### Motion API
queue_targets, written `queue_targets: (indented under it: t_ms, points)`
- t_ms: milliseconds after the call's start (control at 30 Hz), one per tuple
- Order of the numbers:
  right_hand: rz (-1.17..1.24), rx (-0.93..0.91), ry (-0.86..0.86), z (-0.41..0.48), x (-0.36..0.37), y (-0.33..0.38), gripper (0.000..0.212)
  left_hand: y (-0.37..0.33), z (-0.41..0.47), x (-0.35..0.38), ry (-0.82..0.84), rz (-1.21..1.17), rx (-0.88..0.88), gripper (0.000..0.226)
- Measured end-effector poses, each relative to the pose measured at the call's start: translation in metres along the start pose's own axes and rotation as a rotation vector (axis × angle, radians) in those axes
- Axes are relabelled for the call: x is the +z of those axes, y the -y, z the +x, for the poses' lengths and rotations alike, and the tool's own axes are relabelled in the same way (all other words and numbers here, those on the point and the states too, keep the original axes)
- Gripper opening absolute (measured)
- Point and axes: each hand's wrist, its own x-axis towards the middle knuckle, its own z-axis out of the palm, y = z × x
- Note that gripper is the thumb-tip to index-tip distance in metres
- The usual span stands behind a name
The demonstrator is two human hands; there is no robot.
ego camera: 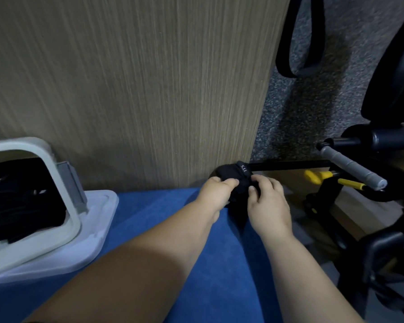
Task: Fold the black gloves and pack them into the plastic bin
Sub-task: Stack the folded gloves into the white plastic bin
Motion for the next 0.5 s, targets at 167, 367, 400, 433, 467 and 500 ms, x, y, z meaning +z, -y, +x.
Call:
queue_targets:
  t_ms: [167,367,400,433,467,500]
  points:
    - [0.049,-0.086,-0.072,-0.001,-0.010,0.025,0.026,-0.017,-0.017,-0.017,-0.001,-0.168,0.092,0.008]
    - [0.334,-0.074,-0.087,-0.006,-0.016,0.064,0.025,-0.028,-0.049,-0.061,-0.006,-0.189,0.189,0.012]
    - [0.394,-0.041,-0.067,-0.007,-0.015,0.070,0.028,-0.027,-0.055,-0.070,-0.014,-0.182,0.197,0.009]
    - [0.467,-0.001,-0.028,-0.009,-0.014,0.076,0.033,-0.026,-0.061,-0.079,-0.019,-0.180,0.195,0.006]
    - [0.555,0.045,0.028,-0.011,-0.012,0.082,0.041,-0.025,-0.067,-0.087,-0.016,-0.175,0.192,0.004]
    - [0.645,0.094,0.101,-0.013,-0.010,0.087,0.051,-0.024,-0.074,-0.096,-0.003,-0.171,0.184,0.004]
